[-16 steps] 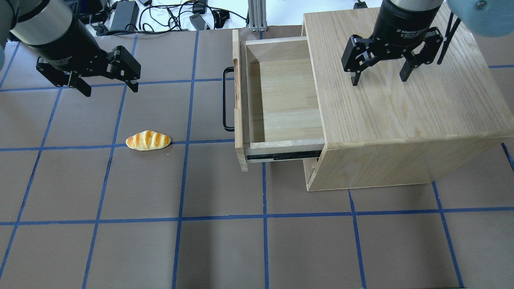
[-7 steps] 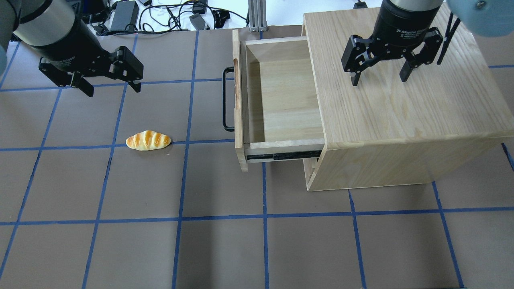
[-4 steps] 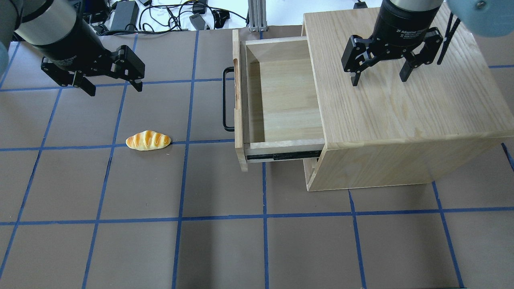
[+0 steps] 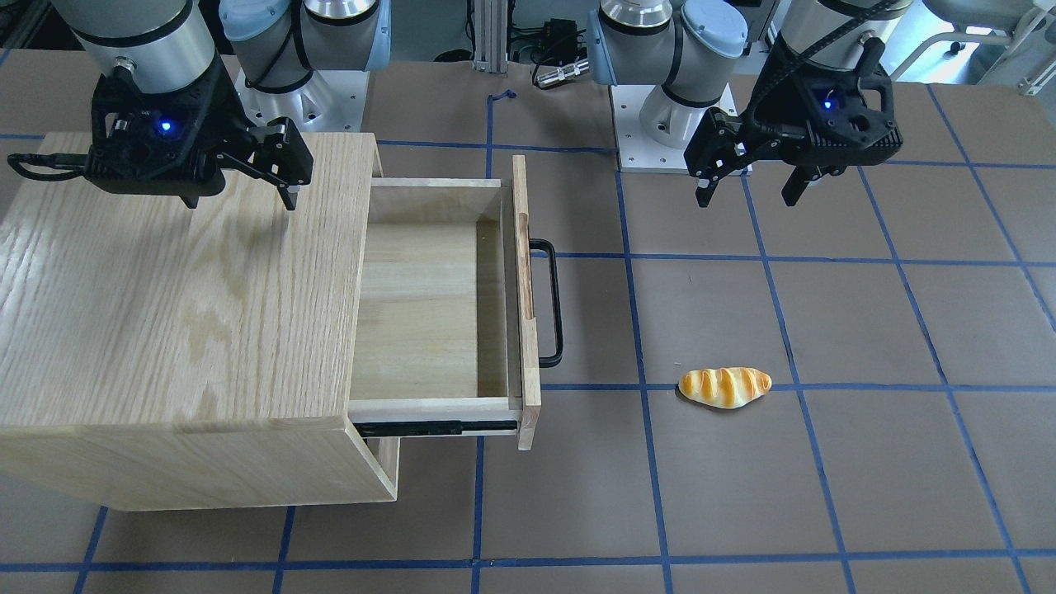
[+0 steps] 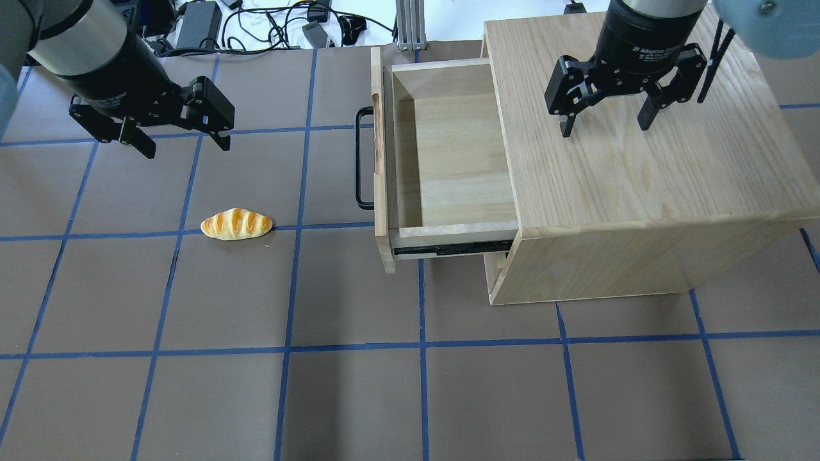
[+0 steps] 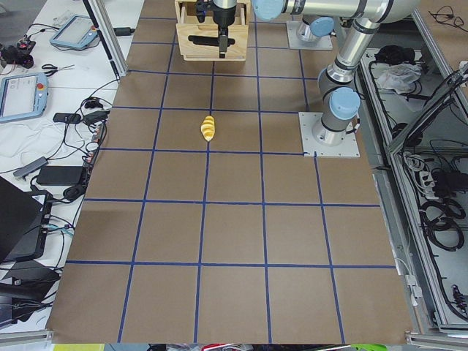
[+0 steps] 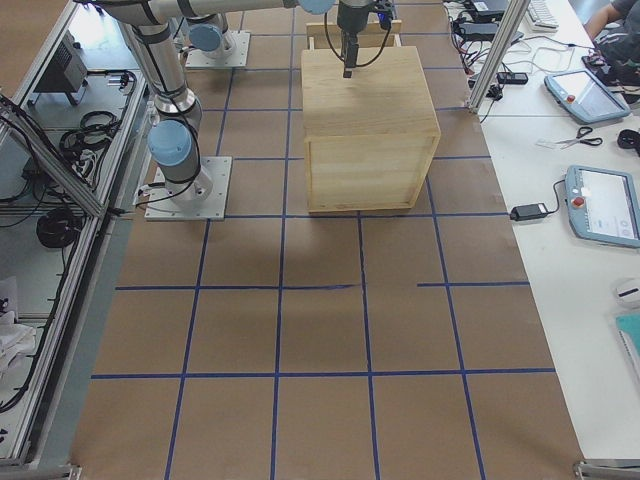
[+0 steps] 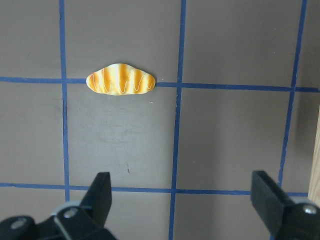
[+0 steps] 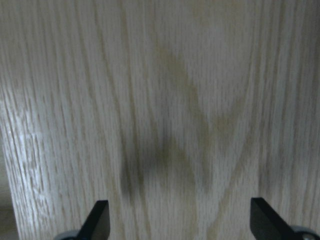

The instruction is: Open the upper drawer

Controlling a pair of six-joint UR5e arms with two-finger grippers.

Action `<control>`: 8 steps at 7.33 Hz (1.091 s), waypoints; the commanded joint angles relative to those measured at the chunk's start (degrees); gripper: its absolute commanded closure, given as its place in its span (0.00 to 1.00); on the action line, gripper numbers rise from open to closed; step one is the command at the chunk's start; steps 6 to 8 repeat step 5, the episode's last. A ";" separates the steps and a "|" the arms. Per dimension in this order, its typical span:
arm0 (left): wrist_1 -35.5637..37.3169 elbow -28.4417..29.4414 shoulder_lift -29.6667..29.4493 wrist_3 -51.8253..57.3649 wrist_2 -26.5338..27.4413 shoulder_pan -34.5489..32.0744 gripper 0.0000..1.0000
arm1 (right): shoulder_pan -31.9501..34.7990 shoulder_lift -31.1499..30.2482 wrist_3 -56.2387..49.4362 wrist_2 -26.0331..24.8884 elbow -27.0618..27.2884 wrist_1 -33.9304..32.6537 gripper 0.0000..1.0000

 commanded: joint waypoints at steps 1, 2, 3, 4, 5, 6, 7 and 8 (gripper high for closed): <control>-0.38 0.31 -0.07 -0.03 -0.03 0.06 0.00 | 0.00 0.00 0.01 0.00 0.05 0.00 0.00; -0.29 0.40 -0.16 -0.03 -0.03 0.15 0.00 | 0.00 0.00 0.01 0.00 -0.04 0.00 0.00; 0.06 0.49 -0.77 -0.03 -0.29 0.24 0.00 | 0.00 0.00 0.01 0.00 0.05 0.00 0.00; 0.15 0.31 -0.95 -0.03 -0.21 0.24 0.00 | 0.00 0.00 0.01 0.00 -0.04 0.00 0.00; 0.24 -0.12 -0.87 -0.12 -0.21 0.24 0.00 | 0.00 0.00 0.01 0.00 -0.04 0.00 0.00; 0.24 -0.12 -0.87 -0.12 -0.21 0.24 0.00 | 0.00 0.00 0.01 0.00 -0.04 0.00 0.00; 0.24 -0.12 -0.87 -0.12 -0.21 0.24 0.00 | 0.00 0.00 0.01 0.00 -0.04 0.00 0.00; 0.24 -0.12 -0.87 -0.12 -0.21 0.24 0.00 | 0.00 0.00 0.01 0.00 -0.04 0.00 0.00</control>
